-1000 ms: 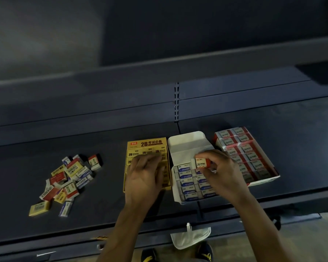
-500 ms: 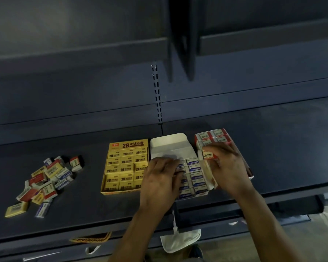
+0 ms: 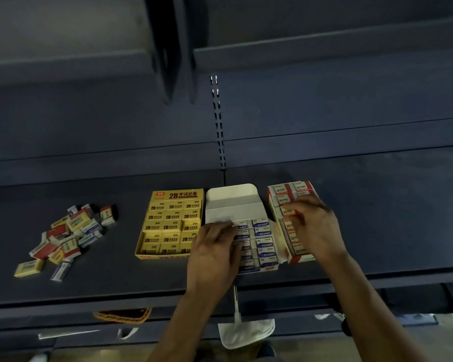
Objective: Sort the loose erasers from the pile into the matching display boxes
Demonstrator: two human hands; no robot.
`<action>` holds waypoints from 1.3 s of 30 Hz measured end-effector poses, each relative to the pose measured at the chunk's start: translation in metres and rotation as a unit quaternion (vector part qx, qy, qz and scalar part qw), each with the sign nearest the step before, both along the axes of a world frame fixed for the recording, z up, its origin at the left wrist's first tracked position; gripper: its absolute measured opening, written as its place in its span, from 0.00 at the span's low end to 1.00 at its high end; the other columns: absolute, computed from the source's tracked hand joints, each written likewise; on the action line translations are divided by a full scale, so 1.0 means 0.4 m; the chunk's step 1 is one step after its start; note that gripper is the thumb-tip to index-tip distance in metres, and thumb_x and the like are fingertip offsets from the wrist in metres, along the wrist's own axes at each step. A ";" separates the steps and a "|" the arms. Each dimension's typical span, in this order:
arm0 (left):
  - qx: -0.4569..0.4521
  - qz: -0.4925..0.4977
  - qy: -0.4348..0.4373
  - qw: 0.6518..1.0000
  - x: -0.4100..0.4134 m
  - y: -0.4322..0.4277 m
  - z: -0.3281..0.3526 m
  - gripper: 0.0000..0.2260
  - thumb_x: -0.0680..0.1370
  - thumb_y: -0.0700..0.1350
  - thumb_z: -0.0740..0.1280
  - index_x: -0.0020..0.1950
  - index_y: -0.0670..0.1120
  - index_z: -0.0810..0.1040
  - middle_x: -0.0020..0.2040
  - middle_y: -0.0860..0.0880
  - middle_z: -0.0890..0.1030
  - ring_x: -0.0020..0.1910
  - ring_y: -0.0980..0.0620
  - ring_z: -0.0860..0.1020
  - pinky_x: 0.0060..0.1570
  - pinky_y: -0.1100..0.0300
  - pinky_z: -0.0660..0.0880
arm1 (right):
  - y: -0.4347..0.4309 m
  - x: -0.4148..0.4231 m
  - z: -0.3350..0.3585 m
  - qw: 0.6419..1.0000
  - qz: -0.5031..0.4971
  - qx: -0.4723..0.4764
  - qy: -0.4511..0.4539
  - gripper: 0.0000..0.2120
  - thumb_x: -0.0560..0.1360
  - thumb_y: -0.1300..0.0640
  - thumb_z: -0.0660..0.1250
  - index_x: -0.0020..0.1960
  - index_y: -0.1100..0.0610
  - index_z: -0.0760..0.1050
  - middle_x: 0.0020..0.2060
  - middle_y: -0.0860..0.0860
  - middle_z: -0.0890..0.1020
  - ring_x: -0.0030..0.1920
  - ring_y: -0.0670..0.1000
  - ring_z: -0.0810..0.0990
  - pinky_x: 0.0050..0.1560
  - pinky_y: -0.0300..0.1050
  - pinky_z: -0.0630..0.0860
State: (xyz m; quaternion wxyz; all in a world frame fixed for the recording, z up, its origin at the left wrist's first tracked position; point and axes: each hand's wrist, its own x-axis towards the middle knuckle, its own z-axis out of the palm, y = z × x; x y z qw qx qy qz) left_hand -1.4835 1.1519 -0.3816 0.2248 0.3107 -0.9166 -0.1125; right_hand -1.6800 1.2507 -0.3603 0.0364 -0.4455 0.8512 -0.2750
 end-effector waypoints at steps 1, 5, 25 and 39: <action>-0.001 0.001 -0.001 1.000 0.001 0.001 0.000 0.17 0.75 0.51 0.58 0.56 0.46 0.81 0.56 0.50 0.79 0.54 0.49 0.75 0.54 0.53 0.76 | -0.003 -0.001 0.000 1.000 -0.005 -0.003 0.005 0.11 0.74 0.61 0.67 0.56 0.54 0.80 0.58 0.51 0.78 0.58 0.54 0.76 0.54 0.46 0.74; 0.008 0.001 -0.011 1.000 0.004 0.001 -0.002 0.16 0.75 0.51 0.59 0.58 0.47 0.79 0.57 0.50 0.78 0.55 0.49 0.75 0.54 0.53 0.76 | -0.010 -0.002 0.000 1.000 -0.017 0.015 -0.005 0.12 0.73 0.60 0.68 0.57 0.54 0.79 0.59 0.52 0.77 0.61 0.56 0.73 0.57 0.50 0.74; 0.020 0.043 0.024 0.999 0.162 -0.114 0.009 0.15 0.75 0.48 0.62 0.56 0.43 0.80 0.54 0.46 0.79 0.53 0.46 0.77 0.49 0.54 0.77 | -0.191 0.277 0.020 0.986 0.164 -0.039 -0.014 0.10 0.71 0.60 0.70 0.53 0.55 0.79 0.51 0.51 0.76 0.55 0.54 0.75 0.52 0.45 0.75; -0.007 0.161 -0.024 0.987 0.392 -0.282 0.020 0.12 0.73 0.41 0.66 0.55 0.43 0.81 0.51 0.43 0.81 0.47 0.39 0.78 0.43 0.48 0.78 | -0.374 0.497 0.033 0.971 0.237 -0.030 -0.017 0.11 0.72 0.61 0.68 0.54 0.53 0.79 0.50 0.48 0.79 0.54 0.52 0.75 0.53 0.45 0.73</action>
